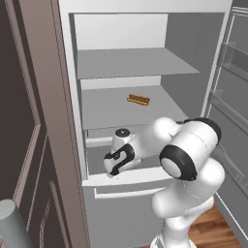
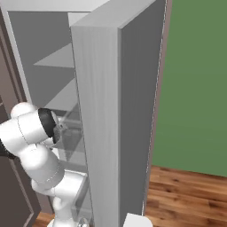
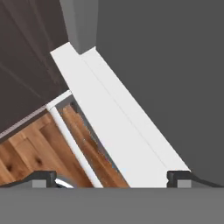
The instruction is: Place the garlic and potato inside the fridge drawer. Close the drawer after placing the vegetables.
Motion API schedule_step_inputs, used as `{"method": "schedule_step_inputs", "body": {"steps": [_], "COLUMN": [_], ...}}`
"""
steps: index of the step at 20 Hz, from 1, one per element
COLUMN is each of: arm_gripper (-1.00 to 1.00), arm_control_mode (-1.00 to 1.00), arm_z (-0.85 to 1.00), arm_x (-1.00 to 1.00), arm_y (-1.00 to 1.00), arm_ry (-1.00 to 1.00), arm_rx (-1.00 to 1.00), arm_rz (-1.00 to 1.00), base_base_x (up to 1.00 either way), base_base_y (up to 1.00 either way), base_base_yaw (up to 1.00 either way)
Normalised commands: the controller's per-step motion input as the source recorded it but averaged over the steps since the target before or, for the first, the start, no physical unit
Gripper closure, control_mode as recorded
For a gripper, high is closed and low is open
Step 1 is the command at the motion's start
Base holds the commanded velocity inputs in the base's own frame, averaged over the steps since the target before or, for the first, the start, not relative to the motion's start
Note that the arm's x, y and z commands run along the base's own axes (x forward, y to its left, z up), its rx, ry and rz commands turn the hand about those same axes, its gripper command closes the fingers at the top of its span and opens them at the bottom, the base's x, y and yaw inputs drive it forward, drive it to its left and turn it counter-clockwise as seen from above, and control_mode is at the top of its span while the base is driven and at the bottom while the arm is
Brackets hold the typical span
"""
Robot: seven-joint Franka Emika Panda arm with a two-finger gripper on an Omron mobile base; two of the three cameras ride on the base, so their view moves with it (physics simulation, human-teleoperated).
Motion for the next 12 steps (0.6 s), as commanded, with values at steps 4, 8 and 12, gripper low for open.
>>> {"method": "schedule_step_inputs", "body": {"steps": [4, 8, 12], "arm_gripper": [-1.00, -1.00, -1.00], "arm_control_mode": [-1.00, -1.00, -1.00], "arm_z": [0.00, 0.00, 0.00], "arm_x": [0.59, 0.57, 0.42], "arm_y": [0.00, 0.00, 0.00], "arm_ry": [-0.04, -0.05, -0.05], "arm_rx": [0.05, 0.06, 0.04], "arm_rz": [0.00, 0.00, 0.00], "base_base_x": [0.00, 0.00, 0.00], "base_base_y": [0.00, 0.00, 0.00], "base_base_yaw": [0.00, 0.00, 0.00]}}
